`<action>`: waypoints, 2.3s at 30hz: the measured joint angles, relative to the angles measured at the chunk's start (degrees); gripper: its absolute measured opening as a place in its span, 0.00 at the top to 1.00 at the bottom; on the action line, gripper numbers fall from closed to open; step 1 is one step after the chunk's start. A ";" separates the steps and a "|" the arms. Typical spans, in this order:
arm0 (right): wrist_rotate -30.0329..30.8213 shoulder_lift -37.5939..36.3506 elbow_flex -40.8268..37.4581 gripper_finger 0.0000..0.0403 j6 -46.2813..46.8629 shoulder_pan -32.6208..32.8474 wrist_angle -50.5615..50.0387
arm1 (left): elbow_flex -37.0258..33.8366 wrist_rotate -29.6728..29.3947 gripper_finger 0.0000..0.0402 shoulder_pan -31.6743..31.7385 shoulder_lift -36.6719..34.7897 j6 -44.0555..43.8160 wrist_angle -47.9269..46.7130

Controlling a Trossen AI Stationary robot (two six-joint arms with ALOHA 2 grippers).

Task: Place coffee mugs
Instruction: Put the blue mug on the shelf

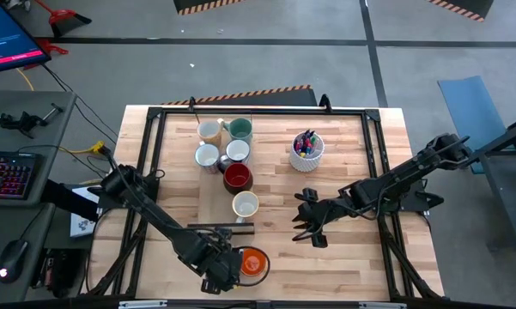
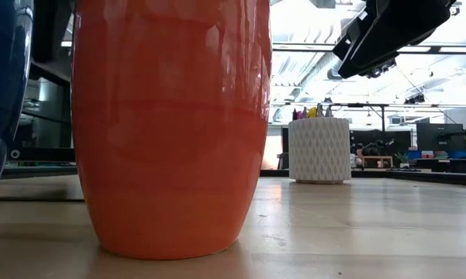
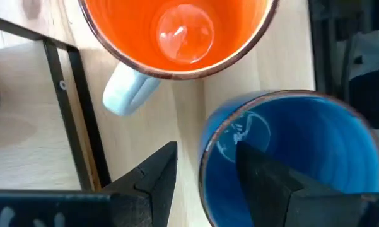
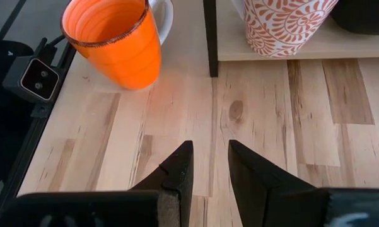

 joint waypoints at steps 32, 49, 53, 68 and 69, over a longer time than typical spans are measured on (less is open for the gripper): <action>-0.07 0.00 0.00 0.80 -0.02 0.02 -0.49 | 0.17 7.25 0.98 -0.03 4.49 -0.57 0.19; 1.33 0.00 0.00 0.80 1.20 0.02 -0.90 | 22.61 7.89 0.99 -6.45 3.09 -3.32 -35.49; 1.36 0.00 0.00 0.80 1.16 0.02 -0.48 | 23.50 2.70 0.99 -5.81 -0.78 -2.02 -32.11; 1.27 0.00 0.00 0.80 1.05 0.02 0.03 | 22.84 -19.33 0.99 3.26 -18.81 5.20 -34.21; 1.27 0.00 0.00 0.80 1.05 0.02 0.07 | 22.86 -19.44 0.99 4.52 -19.92 6.07 -34.10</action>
